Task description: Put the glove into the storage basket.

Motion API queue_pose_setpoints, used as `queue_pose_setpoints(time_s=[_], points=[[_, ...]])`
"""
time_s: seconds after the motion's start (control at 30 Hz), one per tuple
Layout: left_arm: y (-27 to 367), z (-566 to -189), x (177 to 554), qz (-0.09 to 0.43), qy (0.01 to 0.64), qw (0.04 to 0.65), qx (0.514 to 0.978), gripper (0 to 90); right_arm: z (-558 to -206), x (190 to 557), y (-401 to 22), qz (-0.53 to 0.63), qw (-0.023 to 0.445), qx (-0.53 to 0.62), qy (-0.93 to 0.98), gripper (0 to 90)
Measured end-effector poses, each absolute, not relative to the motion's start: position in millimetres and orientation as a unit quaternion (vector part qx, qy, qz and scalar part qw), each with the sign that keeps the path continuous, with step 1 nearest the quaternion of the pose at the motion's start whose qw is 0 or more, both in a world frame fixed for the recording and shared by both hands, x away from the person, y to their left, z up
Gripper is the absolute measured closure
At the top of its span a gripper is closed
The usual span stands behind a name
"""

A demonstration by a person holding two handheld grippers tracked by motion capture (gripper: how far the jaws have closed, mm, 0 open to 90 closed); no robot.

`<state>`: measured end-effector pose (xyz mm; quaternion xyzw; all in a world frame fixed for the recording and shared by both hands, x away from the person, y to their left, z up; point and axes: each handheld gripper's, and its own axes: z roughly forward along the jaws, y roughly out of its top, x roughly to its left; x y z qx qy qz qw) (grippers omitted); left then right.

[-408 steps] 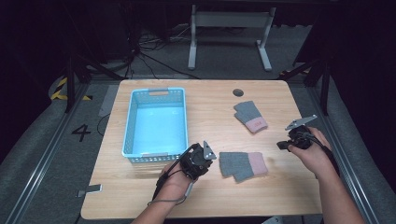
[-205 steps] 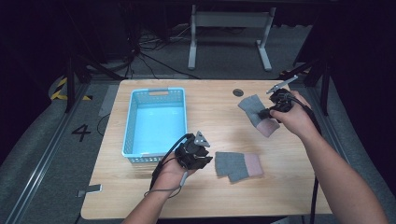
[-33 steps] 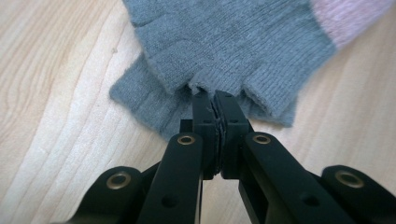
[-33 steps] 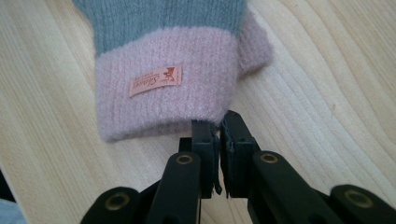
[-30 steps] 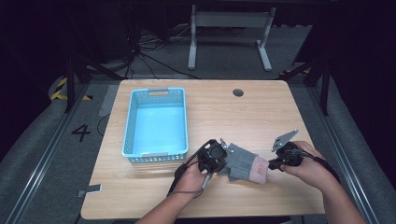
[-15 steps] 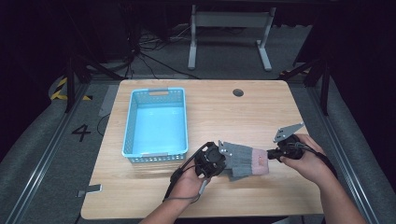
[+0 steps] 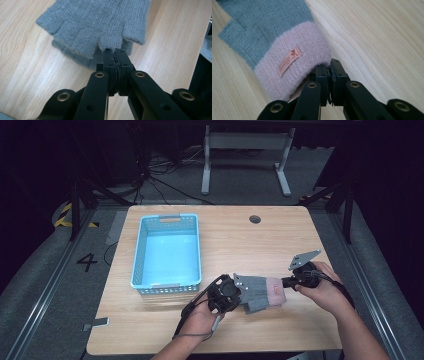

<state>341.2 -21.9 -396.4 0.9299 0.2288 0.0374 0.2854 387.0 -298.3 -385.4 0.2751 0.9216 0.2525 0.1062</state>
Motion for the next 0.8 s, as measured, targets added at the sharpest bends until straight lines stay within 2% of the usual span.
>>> queue_pose_setpoints(time_s=[0.8], points=[[-24, -412, 349, 0.012, 0.231, 0.252, 0.940, 88.4, -407, 396, -291, 0.232, 0.083, 0.285, 0.926, 87.1]])
